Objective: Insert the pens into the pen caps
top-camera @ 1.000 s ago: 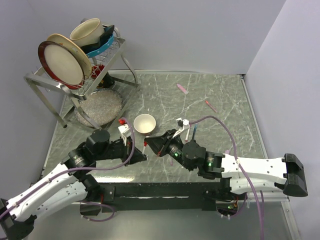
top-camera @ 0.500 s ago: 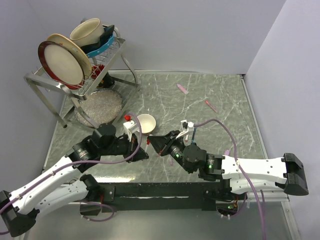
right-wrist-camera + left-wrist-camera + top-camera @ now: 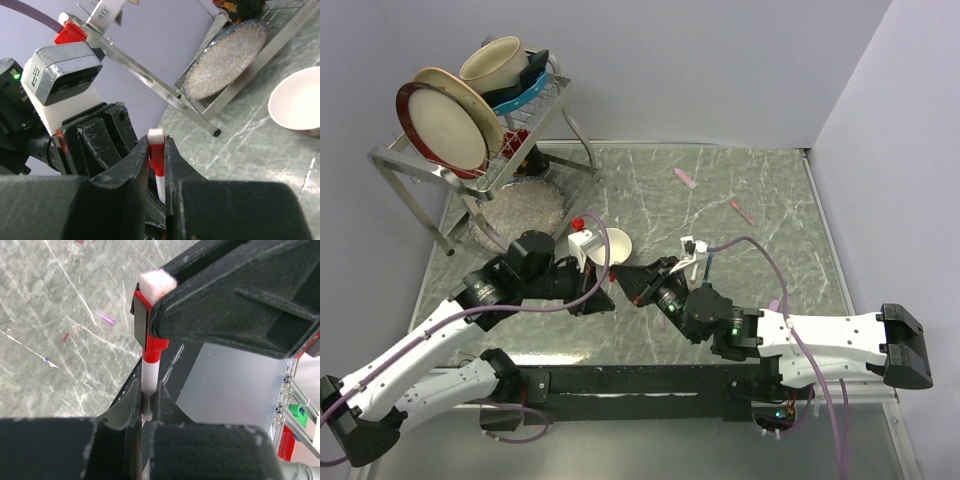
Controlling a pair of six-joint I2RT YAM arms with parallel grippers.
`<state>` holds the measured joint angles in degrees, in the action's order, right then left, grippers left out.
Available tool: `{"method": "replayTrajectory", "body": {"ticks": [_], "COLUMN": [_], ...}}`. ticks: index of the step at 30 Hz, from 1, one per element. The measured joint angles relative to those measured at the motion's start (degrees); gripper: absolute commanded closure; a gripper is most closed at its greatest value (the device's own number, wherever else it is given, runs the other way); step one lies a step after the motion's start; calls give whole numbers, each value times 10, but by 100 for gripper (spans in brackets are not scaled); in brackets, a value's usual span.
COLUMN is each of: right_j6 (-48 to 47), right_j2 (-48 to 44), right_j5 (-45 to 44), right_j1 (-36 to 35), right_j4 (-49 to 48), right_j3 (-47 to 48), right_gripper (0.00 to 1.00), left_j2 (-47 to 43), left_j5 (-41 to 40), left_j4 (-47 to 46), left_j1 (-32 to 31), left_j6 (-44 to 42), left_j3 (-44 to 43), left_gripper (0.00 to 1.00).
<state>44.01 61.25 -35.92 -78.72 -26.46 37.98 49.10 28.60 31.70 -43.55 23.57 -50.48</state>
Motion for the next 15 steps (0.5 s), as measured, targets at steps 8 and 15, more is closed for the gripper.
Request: {"method": "replayTrajectory", "body": {"ticks": [8, 15], "right_j6": [-4, 4], "right_j2": [13, 5], "right_j5": [6, 26], "right_j1": [3, 31], "right_j4": [-13, 52], "right_j3": [33, 89], "right_gripper": [100, 100], "left_j2": [8, -13], "left_j5": [34, 60], "left_j4": [25, -40], "left_j1": [30, 50], "left_j6": [-8, 17], "left_j3": [-43, -26], "left_gripper": [99, 99]}}
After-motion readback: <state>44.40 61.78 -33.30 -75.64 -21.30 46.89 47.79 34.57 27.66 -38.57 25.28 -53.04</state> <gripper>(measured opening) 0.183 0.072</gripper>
